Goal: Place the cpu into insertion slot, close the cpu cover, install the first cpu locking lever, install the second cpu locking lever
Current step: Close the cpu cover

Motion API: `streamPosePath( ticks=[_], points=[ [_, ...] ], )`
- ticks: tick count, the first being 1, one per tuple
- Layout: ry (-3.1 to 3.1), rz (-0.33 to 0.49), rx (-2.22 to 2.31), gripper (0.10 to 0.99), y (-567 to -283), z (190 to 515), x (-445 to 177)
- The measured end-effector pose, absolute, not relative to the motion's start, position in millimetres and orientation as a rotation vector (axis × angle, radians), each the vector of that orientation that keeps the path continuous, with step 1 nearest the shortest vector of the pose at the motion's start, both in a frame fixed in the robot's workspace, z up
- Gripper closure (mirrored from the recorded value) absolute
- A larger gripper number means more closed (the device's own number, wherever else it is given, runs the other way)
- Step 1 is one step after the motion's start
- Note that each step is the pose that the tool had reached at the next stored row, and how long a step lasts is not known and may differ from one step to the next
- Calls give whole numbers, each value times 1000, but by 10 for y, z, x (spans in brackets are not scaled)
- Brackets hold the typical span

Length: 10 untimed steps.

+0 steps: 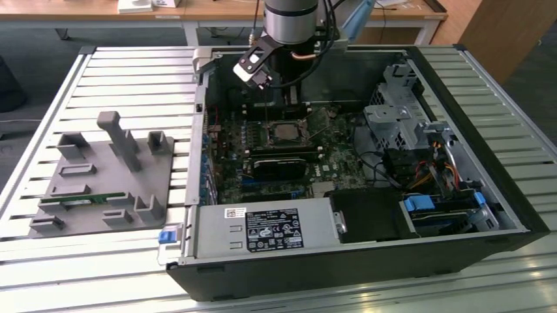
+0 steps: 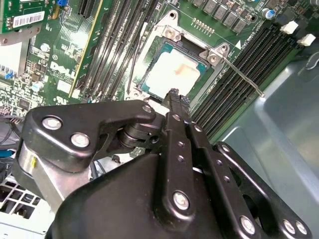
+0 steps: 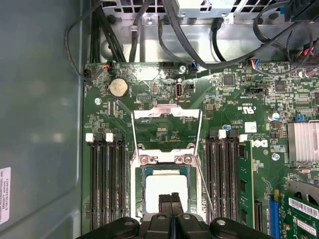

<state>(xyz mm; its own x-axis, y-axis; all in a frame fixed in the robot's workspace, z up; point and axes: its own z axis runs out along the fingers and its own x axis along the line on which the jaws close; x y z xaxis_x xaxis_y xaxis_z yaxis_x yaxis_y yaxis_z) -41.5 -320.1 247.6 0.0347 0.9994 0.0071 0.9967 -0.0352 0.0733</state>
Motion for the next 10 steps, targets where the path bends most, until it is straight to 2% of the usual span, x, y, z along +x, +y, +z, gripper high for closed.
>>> streamPosePath(
  ticks=[10],
  points=[
    [2149, 86, 2226, 980, -3201, 2692, -413]
  ],
)
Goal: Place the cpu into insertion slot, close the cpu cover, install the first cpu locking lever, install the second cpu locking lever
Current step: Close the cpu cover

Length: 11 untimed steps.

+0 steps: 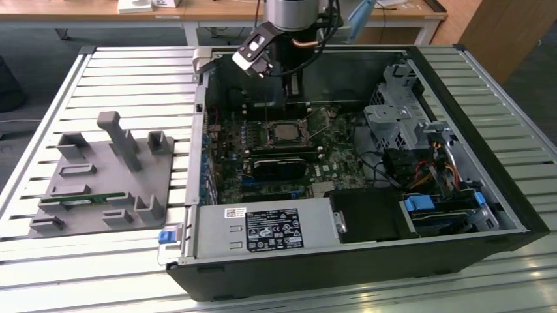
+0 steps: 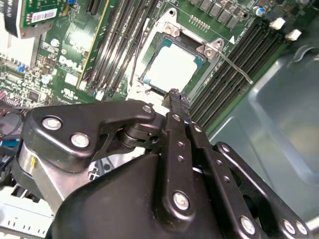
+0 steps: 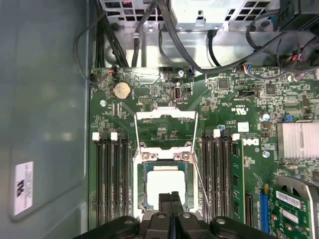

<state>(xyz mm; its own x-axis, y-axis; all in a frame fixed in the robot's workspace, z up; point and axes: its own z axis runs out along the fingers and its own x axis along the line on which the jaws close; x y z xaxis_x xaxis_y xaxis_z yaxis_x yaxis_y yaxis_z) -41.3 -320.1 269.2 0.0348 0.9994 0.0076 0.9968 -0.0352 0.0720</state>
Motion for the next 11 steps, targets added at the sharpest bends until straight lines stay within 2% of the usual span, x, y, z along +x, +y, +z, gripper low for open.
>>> streamPosePath(
  ticks=[11],
  points=[
    [2150, 84, 2228, 980, -3322, 2768, -413]
  ],
)
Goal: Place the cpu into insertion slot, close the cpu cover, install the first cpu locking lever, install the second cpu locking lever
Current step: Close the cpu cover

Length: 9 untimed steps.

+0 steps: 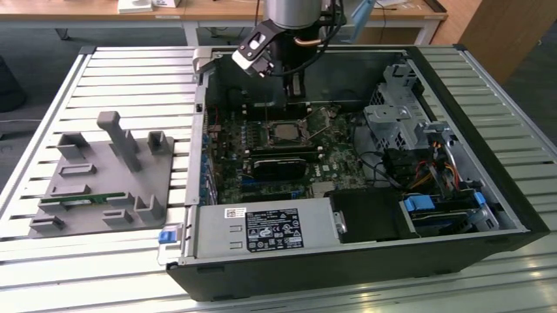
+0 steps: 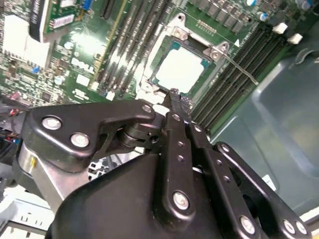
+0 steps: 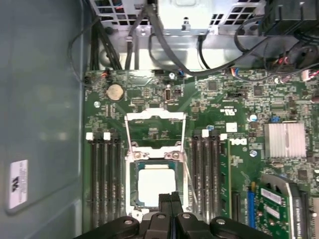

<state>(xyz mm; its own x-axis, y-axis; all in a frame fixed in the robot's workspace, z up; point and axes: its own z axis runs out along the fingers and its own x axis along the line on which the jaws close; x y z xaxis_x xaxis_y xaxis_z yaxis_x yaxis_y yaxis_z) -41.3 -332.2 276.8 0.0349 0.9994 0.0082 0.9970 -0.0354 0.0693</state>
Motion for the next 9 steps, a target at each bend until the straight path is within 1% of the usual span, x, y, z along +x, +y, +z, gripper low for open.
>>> streamPosePath(
  ticks=[4, 9],
  points=[
    [2154, 77, 2231, 980, -3358, 2767, -389],
    [2171, 39, 2249, 980, -3363, 2767, -260]
  ],
)
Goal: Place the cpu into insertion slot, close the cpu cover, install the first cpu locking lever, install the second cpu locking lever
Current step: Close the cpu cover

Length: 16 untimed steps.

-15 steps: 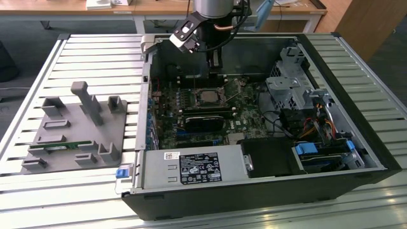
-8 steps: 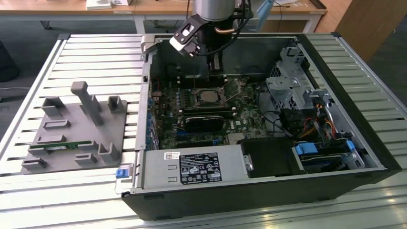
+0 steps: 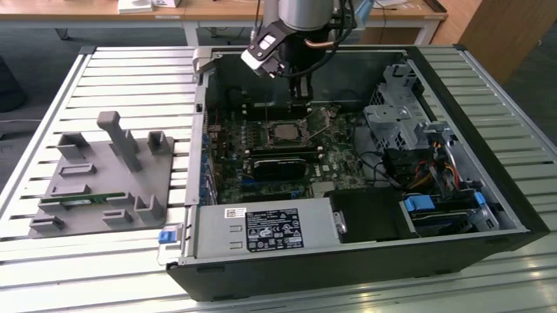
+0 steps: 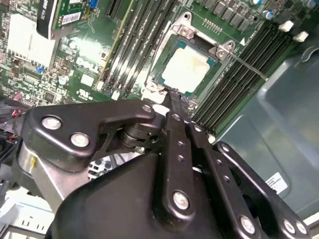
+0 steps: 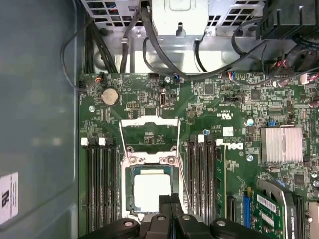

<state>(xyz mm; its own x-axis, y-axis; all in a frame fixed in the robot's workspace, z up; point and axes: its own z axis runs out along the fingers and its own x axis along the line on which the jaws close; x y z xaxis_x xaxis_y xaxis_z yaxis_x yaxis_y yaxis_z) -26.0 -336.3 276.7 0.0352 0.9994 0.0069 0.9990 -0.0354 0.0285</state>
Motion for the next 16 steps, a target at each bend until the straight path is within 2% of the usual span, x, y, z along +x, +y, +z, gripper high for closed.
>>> streamPosePath(
  ticks=[5, 16],
  points=[
    [2192, 3, 2259, 980, -3363, 2767, -162],
    [2290, 5, 2171, 980, -3363, 2749, -68]
  ],
)
